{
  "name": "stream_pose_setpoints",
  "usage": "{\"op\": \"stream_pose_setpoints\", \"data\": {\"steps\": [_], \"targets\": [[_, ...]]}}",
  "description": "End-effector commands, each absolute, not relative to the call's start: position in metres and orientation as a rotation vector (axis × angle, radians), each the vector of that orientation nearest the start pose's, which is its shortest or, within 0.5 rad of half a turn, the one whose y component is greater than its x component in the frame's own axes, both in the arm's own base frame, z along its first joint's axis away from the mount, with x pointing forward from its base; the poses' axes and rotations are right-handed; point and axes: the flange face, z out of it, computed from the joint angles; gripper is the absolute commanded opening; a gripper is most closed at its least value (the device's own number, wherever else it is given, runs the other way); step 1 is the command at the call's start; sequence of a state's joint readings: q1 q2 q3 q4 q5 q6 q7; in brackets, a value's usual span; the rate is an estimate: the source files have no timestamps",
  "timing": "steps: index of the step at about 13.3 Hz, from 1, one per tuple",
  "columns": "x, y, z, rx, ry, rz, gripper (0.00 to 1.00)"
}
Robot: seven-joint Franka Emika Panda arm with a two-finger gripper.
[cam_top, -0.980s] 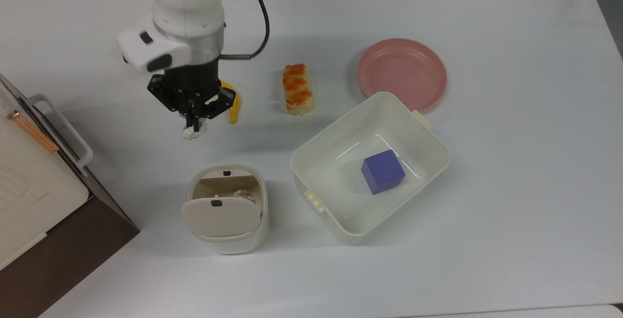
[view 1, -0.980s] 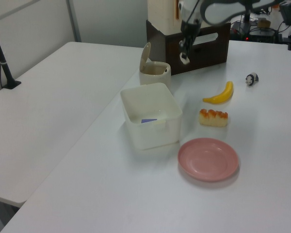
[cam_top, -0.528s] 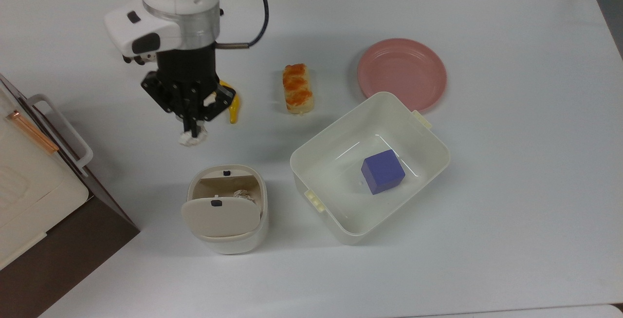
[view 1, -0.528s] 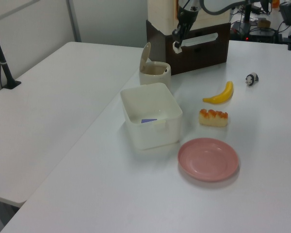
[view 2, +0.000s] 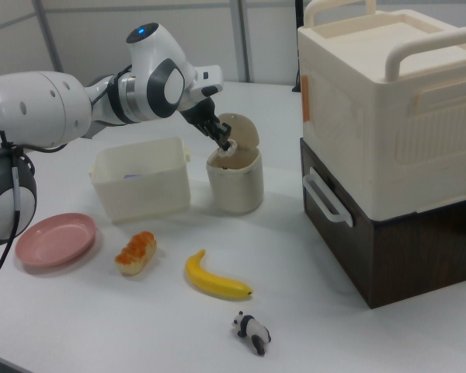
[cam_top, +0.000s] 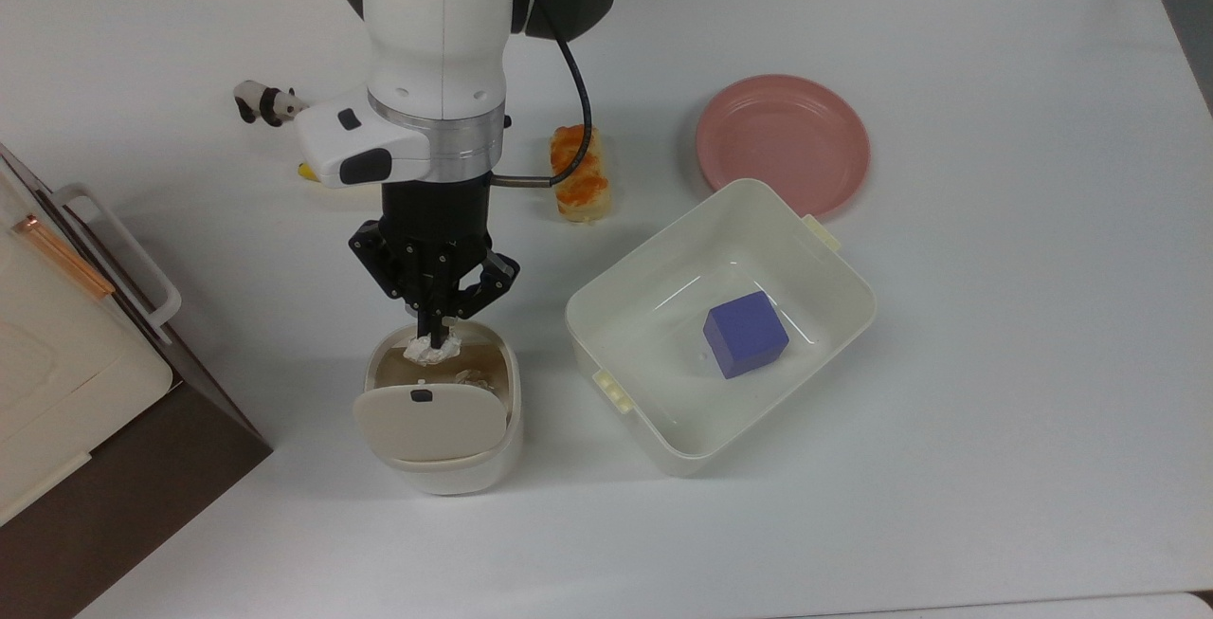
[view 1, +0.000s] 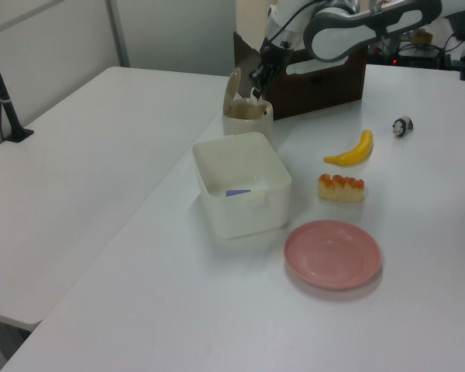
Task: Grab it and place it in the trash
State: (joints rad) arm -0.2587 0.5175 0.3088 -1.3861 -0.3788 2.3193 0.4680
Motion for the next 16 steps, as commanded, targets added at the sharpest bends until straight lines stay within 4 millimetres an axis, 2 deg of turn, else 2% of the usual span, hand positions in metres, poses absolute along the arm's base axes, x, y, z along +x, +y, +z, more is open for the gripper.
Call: {"op": "stream_pose_setpoints", "data": {"steps": [1, 2, 3, 5, 8, 10, 15, 16], "targets": [[0.745, -0.018, 0.470, -3.081, 0.490, -0.779, 0.02], [0.746, -0.017, 0.467, -3.082, 0.488, -0.774, 0.05], [0.746, -0.017, 0.465, -3.082, 0.488, -0.770, 0.18], [0.746, -0.018, 0.465, -3.083, 0.490, -0.770, 0.56], [0.746, -0.018, 0.464, -3.085, 0.487, -0.768, 0.82], [0.746, -0.018, 0.465, -3.091, 0.483, -0.772, 0.88], [0.736, -0.030, 0.488, -3.118, 0.482, -0.774, 0.87], [0.732, -0.035, 0.490, -3.150, 0.458, -0.723, 0.87]]}}
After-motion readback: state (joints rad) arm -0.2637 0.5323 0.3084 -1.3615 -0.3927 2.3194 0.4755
